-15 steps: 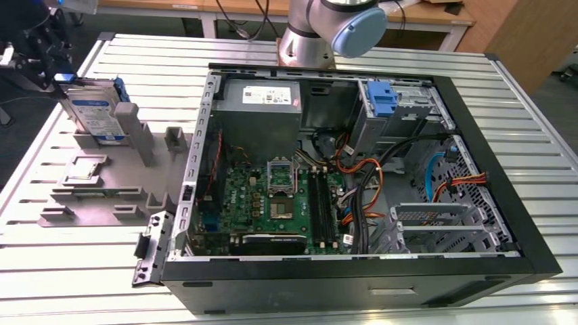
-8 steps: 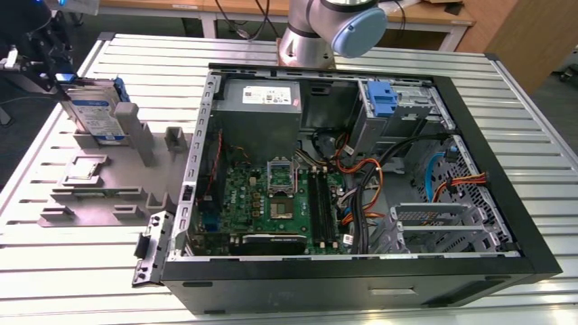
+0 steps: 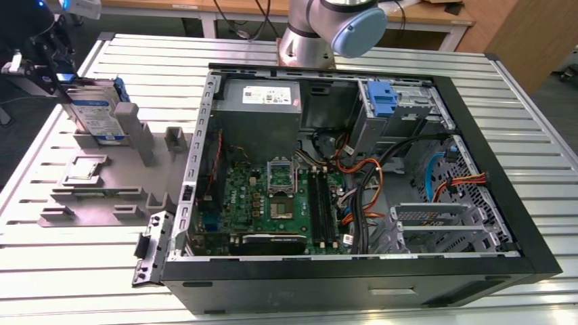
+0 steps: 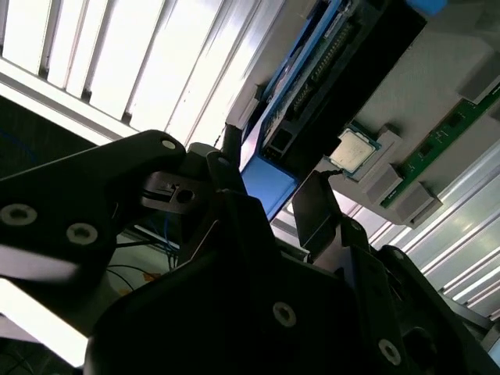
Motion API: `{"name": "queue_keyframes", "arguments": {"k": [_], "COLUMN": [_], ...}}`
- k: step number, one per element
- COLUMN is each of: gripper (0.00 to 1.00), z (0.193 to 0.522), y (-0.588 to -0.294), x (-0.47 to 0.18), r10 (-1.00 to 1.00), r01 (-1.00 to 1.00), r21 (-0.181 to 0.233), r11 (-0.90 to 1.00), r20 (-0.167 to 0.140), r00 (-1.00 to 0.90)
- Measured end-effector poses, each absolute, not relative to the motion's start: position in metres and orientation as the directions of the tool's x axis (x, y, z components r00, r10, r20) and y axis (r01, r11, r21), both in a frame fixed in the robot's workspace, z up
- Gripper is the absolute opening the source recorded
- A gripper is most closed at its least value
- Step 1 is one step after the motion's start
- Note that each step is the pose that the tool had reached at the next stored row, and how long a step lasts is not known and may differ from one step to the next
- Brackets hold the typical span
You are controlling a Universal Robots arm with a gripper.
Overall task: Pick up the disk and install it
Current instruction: 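Pick up the disk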
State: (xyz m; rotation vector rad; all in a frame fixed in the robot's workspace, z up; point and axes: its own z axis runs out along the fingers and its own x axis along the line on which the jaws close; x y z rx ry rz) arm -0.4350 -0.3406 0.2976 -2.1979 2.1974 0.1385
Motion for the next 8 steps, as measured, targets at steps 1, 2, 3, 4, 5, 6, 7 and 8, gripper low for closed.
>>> {"name": "queue_keyframes", "arguments": {"k": [1, 2, 3, 4, 5, 6, 7, 8], "gripper": [0.53, 0.53, 0.53, 0.53, 0.53, 0.53, 0.53, 0.53], "z": [0.2964, 0.2953, 0.2946, 0.2942, 0.2937, 0.2934, 0.2930, 0.2928], "y": [-0.3407, -0.3407, -0.3407, -0.3407, -0.3407, -0.3405, -0.3401, -0.3396], "x": [-0.4353, -0.4355, -0.4355, -0.4358, -0.4359, -0.4359, -0.4360, -0.4360], "r10": [-0.996, -0.996, -0.996, -0.996, -0.996, -0.996, -0.996, -0.996], "r01": [-0.999, -0.999, -0.999, -0.999, -0.999, -0.999, -0.999, -0.999], "r21": [0.039, 0.037, 0.037, 0.037, 0.037, 0.037, 0.037, 0.037], "r11": [-0.005, -0.005, -0.006, -0.006, -0.006, -0.006, -0.005, -0.005], "r20": [-0.084, -0.084, -0.085, -0.085, -0.086, -0.087, -0.087, -0.087], "r00": [0.001, 0.002, 0.002, 0.002, 0.002, 0.002, 0.002, 0.002]}}
